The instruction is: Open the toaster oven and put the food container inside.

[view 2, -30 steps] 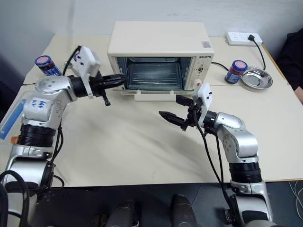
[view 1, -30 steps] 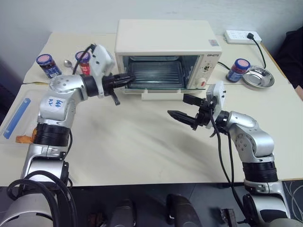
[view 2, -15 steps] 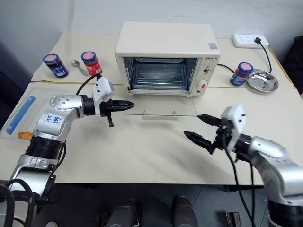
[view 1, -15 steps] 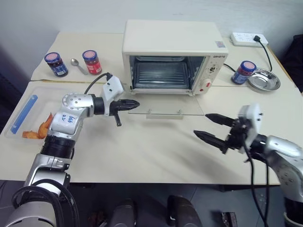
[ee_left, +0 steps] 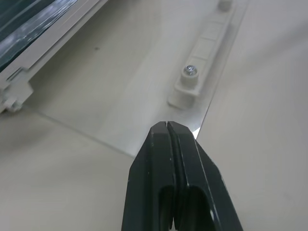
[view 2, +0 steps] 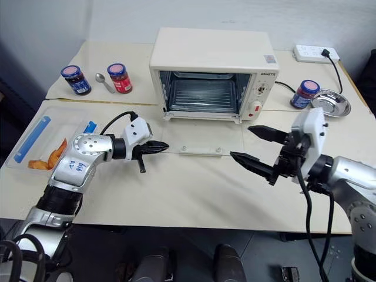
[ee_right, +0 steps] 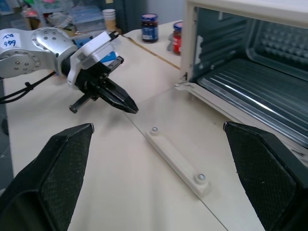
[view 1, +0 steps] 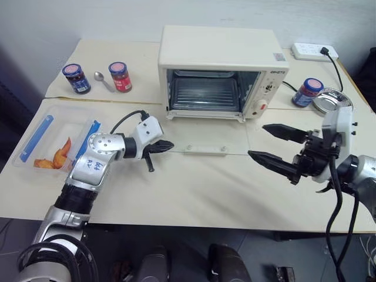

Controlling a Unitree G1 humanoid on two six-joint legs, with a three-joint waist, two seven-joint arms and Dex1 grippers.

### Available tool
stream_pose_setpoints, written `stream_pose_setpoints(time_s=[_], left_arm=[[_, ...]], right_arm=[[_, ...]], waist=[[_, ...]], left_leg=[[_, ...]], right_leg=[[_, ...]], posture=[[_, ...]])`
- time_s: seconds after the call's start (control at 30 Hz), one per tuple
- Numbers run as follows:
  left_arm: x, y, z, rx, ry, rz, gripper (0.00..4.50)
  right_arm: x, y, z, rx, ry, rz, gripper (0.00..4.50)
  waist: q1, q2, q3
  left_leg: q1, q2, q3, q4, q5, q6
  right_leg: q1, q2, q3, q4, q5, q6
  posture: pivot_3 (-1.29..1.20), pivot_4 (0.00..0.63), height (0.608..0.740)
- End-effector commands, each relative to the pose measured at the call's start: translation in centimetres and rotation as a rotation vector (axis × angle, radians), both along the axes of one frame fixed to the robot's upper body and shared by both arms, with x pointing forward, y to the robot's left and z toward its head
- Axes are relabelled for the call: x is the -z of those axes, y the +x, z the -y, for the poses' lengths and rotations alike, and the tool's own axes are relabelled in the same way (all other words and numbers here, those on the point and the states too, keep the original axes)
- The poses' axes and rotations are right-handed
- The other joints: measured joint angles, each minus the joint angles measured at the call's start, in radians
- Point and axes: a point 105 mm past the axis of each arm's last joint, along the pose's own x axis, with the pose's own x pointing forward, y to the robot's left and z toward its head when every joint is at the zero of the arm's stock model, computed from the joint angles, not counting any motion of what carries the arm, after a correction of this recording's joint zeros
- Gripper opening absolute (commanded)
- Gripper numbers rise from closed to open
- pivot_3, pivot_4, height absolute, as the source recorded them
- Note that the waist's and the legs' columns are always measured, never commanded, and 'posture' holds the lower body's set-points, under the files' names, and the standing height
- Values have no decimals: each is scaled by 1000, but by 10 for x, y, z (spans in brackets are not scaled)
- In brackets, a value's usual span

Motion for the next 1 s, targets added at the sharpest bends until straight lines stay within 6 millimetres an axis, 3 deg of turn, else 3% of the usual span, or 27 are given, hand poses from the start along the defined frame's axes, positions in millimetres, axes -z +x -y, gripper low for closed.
stream_pose_setpoints(time_s=[0.03,0.07,0.17,0.43,0.6,0.8,1.0], left_arm=[[-55,-22,-12,-117,-228,93,25],[-63,-29,-21,-186,-296,90,25],[-71,-51,-40,-342,-413,66,635],[-74,-96,-134,-1091,-789,179,3063],[-51,-124,-175,-1468,-944,137,4473],[-26,-131,-193,-1651,-1050,30,4473],[-3,-119,-201,-1757,-1139,-134,4473]], right_arm=[[-11,3,-5,-67,6,28,4500],[-12,6,-8,-84,3,28,4500],[-12,14,-12,-128,-6,25,4500],[-10,34,-32,-280,-15,9,4500],[-12,39,-39,-341,-18,11,4500],[-12,39,-42,-350,-21,11,4500],[-12,32,-37,-312,-4,8,4500]], waist=[[-2,0,0],[-3,0,0],[-5,0,0],[3,-1,0],[1,-1,0],[2,-1,0],[1,-1,0]], left_leg=[[0,0,-1,0,0,0],[-1,0,-1,0,0,0],[0,1,-8,0,0,0],[-1,0,-10,5,0,0],[0,-1,-10,4,-1,0],[-1,0,-9,4,-1,0],[-1,0,-8,4,-2,-1]], right_leg=[[0,0,0,0,0,0],[0,0,0,0,0,0],[0,-1,0,0,0,0],[3,-1,-3,1,0,0],[4,-1,-3,0,1,0],[4,-1,-3,0,1,0],[4,-1,-3,-1,1,0]], posture=[[0,150,740],[0,150,740],[0,150,740],[0,150,740],[0,150,740],[0,150,740],[0,150,740]])
